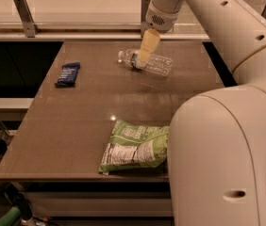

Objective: Place water bottle upright

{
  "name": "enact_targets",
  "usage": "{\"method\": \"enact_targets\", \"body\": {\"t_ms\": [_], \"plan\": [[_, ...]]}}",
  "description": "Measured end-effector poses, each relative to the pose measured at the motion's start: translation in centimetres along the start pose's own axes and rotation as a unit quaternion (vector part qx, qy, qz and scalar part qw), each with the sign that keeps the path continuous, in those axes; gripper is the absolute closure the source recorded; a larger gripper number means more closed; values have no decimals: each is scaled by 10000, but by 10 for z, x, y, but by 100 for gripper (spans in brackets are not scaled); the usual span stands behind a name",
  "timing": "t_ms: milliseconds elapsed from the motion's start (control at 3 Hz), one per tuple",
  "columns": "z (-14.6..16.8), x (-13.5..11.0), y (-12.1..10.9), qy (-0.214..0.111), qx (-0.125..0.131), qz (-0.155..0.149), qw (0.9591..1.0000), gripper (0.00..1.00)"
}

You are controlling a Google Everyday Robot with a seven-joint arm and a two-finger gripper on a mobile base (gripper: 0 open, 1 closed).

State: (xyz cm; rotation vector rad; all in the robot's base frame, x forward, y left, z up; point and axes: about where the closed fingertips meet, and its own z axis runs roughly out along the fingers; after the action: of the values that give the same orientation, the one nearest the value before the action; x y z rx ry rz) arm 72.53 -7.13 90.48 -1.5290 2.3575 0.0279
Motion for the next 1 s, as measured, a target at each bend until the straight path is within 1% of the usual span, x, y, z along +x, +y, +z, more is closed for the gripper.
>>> {"method": "enact_targets", "body": {"t_ms": [333,1000], "plan": [[10,-8,4,124,-81,-72,9999,0],[27,-9,5,340,-216,4,9992,0]]}}
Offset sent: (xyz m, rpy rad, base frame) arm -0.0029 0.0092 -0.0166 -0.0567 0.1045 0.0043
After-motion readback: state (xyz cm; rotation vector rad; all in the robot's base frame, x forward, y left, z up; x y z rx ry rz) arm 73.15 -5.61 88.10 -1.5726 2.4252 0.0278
